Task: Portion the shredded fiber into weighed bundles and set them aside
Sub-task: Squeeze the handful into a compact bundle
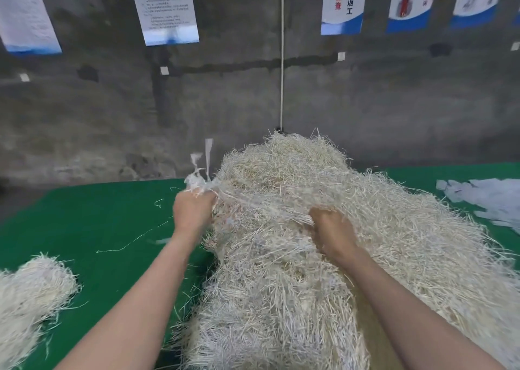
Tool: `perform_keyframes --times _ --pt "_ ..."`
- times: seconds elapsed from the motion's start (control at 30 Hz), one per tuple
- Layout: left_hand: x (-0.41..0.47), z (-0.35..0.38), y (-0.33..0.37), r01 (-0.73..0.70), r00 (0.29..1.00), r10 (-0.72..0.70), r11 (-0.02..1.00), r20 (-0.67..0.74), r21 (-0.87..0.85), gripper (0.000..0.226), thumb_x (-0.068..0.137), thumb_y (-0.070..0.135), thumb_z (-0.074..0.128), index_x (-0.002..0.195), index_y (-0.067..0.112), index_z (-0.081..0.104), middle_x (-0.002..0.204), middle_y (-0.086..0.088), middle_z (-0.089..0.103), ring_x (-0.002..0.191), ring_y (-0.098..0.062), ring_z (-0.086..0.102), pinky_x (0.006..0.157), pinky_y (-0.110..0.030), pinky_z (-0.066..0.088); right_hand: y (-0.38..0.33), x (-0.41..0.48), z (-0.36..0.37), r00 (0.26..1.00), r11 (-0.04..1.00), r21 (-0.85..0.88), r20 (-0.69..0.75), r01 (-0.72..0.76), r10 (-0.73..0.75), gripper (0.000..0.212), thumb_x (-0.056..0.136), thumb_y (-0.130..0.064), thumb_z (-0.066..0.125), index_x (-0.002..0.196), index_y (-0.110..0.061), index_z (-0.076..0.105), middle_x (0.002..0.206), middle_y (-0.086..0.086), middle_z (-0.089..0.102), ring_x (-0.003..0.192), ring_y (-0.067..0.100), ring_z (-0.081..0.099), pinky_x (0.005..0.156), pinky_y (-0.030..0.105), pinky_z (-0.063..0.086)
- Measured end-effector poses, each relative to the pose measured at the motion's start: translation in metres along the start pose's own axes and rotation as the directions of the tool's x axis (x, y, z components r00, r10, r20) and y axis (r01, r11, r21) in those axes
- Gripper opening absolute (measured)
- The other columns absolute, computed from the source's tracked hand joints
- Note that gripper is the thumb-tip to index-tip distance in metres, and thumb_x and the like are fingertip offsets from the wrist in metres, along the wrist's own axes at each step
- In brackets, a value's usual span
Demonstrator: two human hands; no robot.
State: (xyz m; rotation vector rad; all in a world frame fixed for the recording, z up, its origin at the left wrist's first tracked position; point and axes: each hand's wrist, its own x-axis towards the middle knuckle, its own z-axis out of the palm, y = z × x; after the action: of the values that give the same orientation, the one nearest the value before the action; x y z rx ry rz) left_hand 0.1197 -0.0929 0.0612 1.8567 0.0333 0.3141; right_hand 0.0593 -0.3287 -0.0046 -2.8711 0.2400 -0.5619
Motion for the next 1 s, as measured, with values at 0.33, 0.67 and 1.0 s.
perform_keyframes --times 0.33,0.67,1.0 --pt "-0.005 -0.039 0.003 0.397 0.918 -0.302 0.711 0.259 -0.58 0.025 0.092 0.017 0.053 0.116 0.014 0.057 0.113 -0.01 0.069 0.107 -0.022 0.061 0.108 -0.05 0.034 0.017 -0.012 -0.004 0.952 0.988 -0.144 0.293 -0.049 0.09 0.038 0.096 -0.018 0.043 0.134 -0.016 0.04 0.122 0.011 0.058 0.109 0.025 0.057 0.087 0.033 0.042" --pt "-0.05 -0.059 0.001 0.293 0.952 -0.221 0.852 0.21 -0.435 0.046 0.089 0.023 0.06 0.13 0.005 0.049 0.144 -0.017 0.04 0.134 -0.034 0.036 0.109 -0.051 0.027 -0.137 -0.024 -0.148 0.915 0.661 0.633 -0.261 0.403 -0.308 0.057 0.085 -0.014 0.063 0.137 -0.026 0.043 0.134 -0.014 0.044 0.124 0.003 0.04 0.106 0.029 0.034" --pt "-0.102 -0.142 0.005 -0.528 0.845 0.502 0.732 0.183 0.431 0.073 0.067 0.013 0.069 0.124 0.027 0.027 0.109 0.002 0.044 0.081 -0.017 0.052 0.066 -0.029 0.039 -0.248 -0.076 -0.096 0.73 0.115 0.842 0.519 -0.528 -0.445 0.033 0.092 -0.039 0.056 0.11 -0.012 0.063 0.104 0.001 0.067 0.098 0.024 0.063 0.093 0.05 0.047"
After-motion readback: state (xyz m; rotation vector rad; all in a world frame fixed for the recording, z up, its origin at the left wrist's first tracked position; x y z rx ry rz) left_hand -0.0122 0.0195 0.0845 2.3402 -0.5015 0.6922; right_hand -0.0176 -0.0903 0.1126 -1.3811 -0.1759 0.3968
